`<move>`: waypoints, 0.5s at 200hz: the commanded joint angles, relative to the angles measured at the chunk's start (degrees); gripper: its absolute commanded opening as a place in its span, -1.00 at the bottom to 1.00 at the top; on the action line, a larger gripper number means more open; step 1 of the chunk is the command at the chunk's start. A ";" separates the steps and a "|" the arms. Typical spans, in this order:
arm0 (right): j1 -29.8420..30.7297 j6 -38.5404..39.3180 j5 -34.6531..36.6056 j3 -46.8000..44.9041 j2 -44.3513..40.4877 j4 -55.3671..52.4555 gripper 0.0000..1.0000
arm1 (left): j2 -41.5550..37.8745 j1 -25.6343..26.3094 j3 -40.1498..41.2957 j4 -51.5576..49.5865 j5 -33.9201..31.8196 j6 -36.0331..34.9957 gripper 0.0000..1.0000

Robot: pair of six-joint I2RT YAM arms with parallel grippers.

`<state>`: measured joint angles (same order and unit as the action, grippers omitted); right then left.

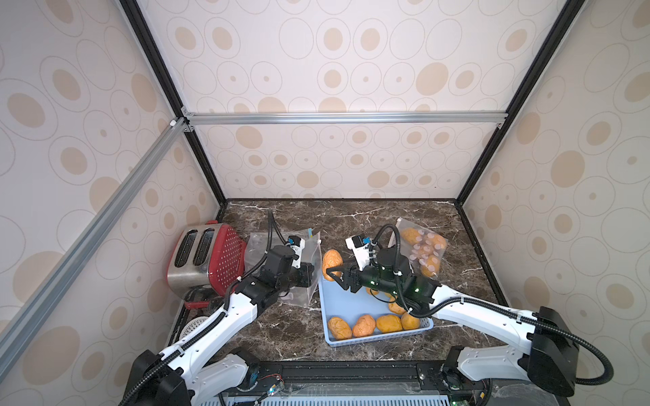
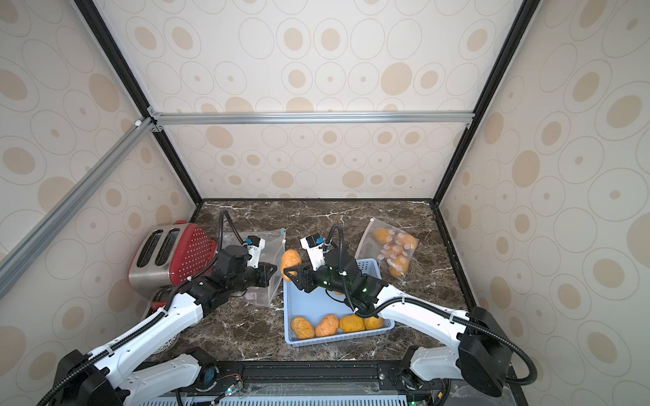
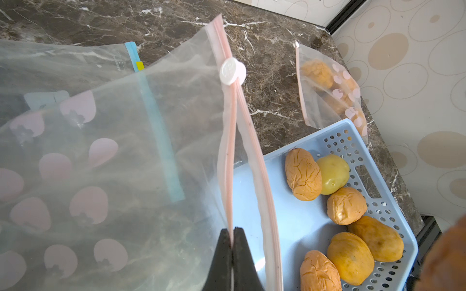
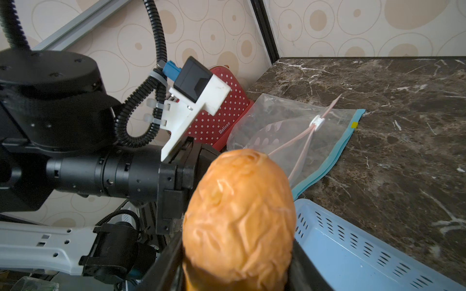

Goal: Put the potatoes into a zipper bag and zip it
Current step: Place the potato into the zipper food storage bag.

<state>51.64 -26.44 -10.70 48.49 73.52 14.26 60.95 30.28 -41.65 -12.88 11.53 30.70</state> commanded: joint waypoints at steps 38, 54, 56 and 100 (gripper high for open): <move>-0.06 -3.32 -2.16 4.16 7.16 5.27 -0.08 | -0.75 0.28 -1.89 0.32 0.68 1.52 -1.00; 0.03 -3.92 -2.65 4.67 8.66 6.18 -0.09 | -0.59 0.28 -1.93 0.32 0.96 1.64 -1.00; -0.01 -3.98 -2.72 4.68 8.84 6.25 -0.09 | -0.53 0.30 -1.94 0.27 1.04 1.69 -1.00; 0.04 -4.12 -2.23 4.73 12.08 6.79 -0.10 | -1.07 0.30 -2.25 0.29 1.53 2.26 -1.00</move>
<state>51.66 -29.71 -12.97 51.81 83.99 19.22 60.95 30.28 -41.65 -12.88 12.56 31.62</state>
